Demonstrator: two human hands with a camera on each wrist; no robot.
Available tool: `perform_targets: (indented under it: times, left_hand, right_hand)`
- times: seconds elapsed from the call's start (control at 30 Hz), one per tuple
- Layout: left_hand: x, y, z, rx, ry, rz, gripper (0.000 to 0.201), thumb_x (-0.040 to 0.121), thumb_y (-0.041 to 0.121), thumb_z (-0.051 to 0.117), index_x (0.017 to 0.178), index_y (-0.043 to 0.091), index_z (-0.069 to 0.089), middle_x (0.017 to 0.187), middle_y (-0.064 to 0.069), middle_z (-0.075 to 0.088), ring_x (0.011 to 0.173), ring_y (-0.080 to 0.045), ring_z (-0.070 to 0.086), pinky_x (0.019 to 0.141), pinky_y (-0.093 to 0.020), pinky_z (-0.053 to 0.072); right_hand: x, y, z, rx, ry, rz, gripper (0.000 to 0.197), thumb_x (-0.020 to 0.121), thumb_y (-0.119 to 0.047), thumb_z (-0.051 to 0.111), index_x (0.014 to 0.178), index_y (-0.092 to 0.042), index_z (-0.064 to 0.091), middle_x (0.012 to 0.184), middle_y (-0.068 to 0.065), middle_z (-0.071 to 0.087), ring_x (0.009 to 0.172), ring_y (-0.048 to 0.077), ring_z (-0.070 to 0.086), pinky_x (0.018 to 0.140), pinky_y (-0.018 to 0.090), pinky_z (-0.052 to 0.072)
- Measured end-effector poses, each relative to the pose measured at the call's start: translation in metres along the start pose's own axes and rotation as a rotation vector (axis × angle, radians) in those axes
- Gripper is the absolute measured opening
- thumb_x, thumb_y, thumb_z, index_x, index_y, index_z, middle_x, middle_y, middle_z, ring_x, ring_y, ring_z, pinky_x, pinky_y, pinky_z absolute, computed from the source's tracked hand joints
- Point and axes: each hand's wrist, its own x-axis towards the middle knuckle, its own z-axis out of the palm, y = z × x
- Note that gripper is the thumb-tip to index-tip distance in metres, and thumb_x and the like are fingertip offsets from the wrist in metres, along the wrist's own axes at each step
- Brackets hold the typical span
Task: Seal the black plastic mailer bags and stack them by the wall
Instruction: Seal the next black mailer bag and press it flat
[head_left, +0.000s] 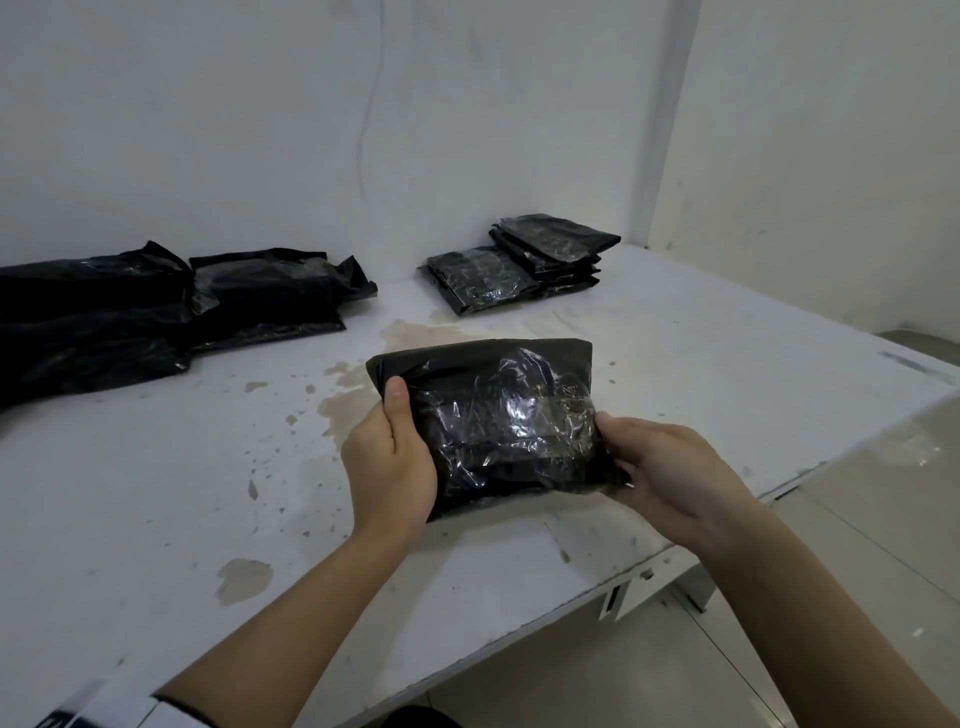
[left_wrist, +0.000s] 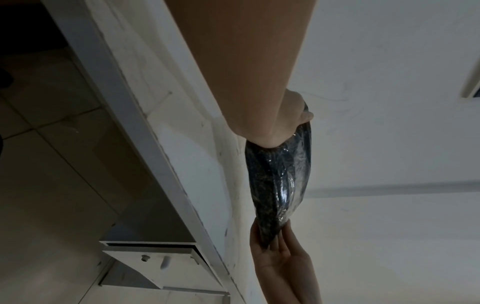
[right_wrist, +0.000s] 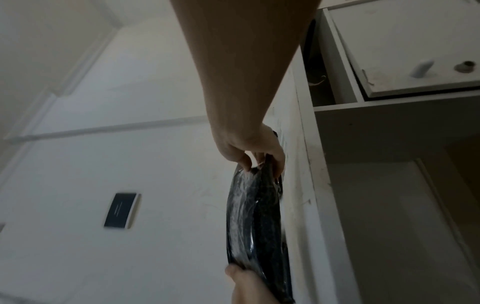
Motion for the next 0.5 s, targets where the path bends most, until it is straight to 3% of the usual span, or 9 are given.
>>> perform_targets:
  times: [0.1, 0.2, 0.27, 0.33, 0.37, 0.4, 0.43, 0.47, 0.5]
  left_hand:
    - [0.002, 0.0, -0.002, 0.007, 0.004, -0.061, 0.052, 0.102, 0.035, 0.029, 0.056, 0.011, 0.029, 0.052, -0.003, 0.032, 0.048, -0.015, 0.031, 0.043, -0.018, 0.03]
    - [0.003, -0.005, -0.002, 0.078, -0.059, -0.145, 0.053, 0.103, 0.036, 0.029, 0.055, 0.013, 0.027, 0.05, -0.002, 0.029, 0.046, -0.015, 0.028, 0.039, -0.017, 0.028]
    - [0.004, -0.01, -0.001, 0.137, -0.169, -0.252, 0.054, 0.103, 0.037, 0.028, 0.055, 0.012, 0.028, 0.049, -0.003, 0.029, 0.045, -0.015, 0.028, 0.037, -0.017, 0.027]
    - [0.003, -0.011, -0.002, 0.189, -0.257, -0.33, 0.048, 0.103, 0.039, 0.028, 0.066, 0.009, 0.038, 0.055, -0.001, 0.037, 0.047, -0.013, 0.034, 0.038, -0.015, 0.028]
    - [0.002, -0.009, -0.001, 0.2, -0.267, -0.35, 0.041, 0.102, 0.041, 0.03, 0.084, 0.007, 0.044, 0.066, -0.001, 0.047, 0.055, -0.012, 0.042, 0.045, -0.012, 0.031]
    - [-0.001, -0.005, -0.001, 0.223, -0.283, -0.357, 0.038, 0.1, 0.044, 0.032, 0.107, 0.008, 0.044, 0.089, -0.003, 0.057, 0.071, -0.013, 0.052, 0.059, -0.013, 0.037]
    - [-0.004, -0.003, 0.0, 0.3, -0.309, -0.319, 0.05, 0.098, 0.049, 0.034, 0.13, 0.01, 0.033, 0.121, -0.008, 0.053, 0.097, -0.018, 0.055, 0.078, -0.021, 0.041]
    - [-0.008, 0.001, 0.001, 0.44, -0.345, -0.219, 0.065, 0.096, 0.055, 0.034, 0.144, 0.015, 0.016, 0.147, -0.009, 0.031, 0.125, -0.024, 0.041, 0.098, -0.032, 0.036]
    - [-0.014, 0.003, 0.0, 0.593, -0.383, -0.067, 0.075, 0.094, 0.061, 0.03, 0.149, 0.019, 0.0, 0.158, -0.002, 0.003, 0.143, -0.022, 0.014, 0.112, -0.044, 0.02]
  right_hand:
    - [0.001, 0.001, -0.002, 0.195, -0.03, 0.075, 0.017, 0.088, -0.007, 0.059, 0.099, 0.002, 0.067, 0.095, 0.013, 0.072, 0.084, 0.021, 0.067, 0.067, 0.031, 0.054]
    - [0.005, 0.006, -0.001, 0.219, 0.07, 0.022, 0.011, 0.087, -0.001, 0.059, 0.092, 0.004, 0.067, 0.087, 0.014, 0.072, 0.074, 0.021, 0.068, 0.056, 0.029, 0.056]
    - [0.008, 0.011, -0.001, 0.13, 0.19, -0.029, 0.007, 0.085, 0.0, 0.063, 0.085, 0.003, 0.069, 0.084, 0.015, 0.071, 0.077, 0.025, 0.067, 0.062, 0.034, 0.056]
    - [0.011, 0.018, -0.005, -0.14, 0.295, -0.133, 0.012, 0.086, -0.004, 0.066, 0.075, -0.005, 0.071, 0.079, 0.01, 0.071, 0.08, 0.024, 0.066, 0.073, 0.036, 0.055]
    - [0.011, 0.02, -0.007, -0.301, 0.31, -0.191, 0.015, 0.087, -0.007, 0.067, 0.072, -0.008, 0.072, 0.076, 0.005, 0.07, 0.08, 0.021, 0.066, 0.073, 0.031, 0.054]
    - [0.01, 0.021, -0.008, -0.445, 0.309, -0.253, 0.017, 0.088, -0.011, 0.066, 0.072, -0.01, 0.073, 0.073, 0.001, 0.07, 0.078, 0.017, 0.065, 0.068, 0.024, 0.051]
    - [0.009, 0.02, -0.009, -0.576, 0.305, -0.313, 0.018, 0.089, -0.014, 0.064, 0.074, -0.011, 0.073, 0.071, -0.002, 0.069, 0.074, 0.013, 0.064, 0.062, 0.017, 0.046]
    - [0.009, 0.019, -0.01, -0.697, 0.303, -0.361, 0.021, 0.091, -0.016, 0.062, 0.075, -0.009, 0.074, 0.069, -0.001, 0.068, 0.069, 0.01, 0.062, 0.055, 0.014, 0.043]
    - [0.01, 0.019, -0.009, -0.797, 0.304, -0.391, 0.026, 0.093, -0.018, 0.059, 0.075, -0.006, 0.073, 0.067, 0.003, 0.068, 0.064, 0.013, 0.061, 0.05, 0.016, 0.041]
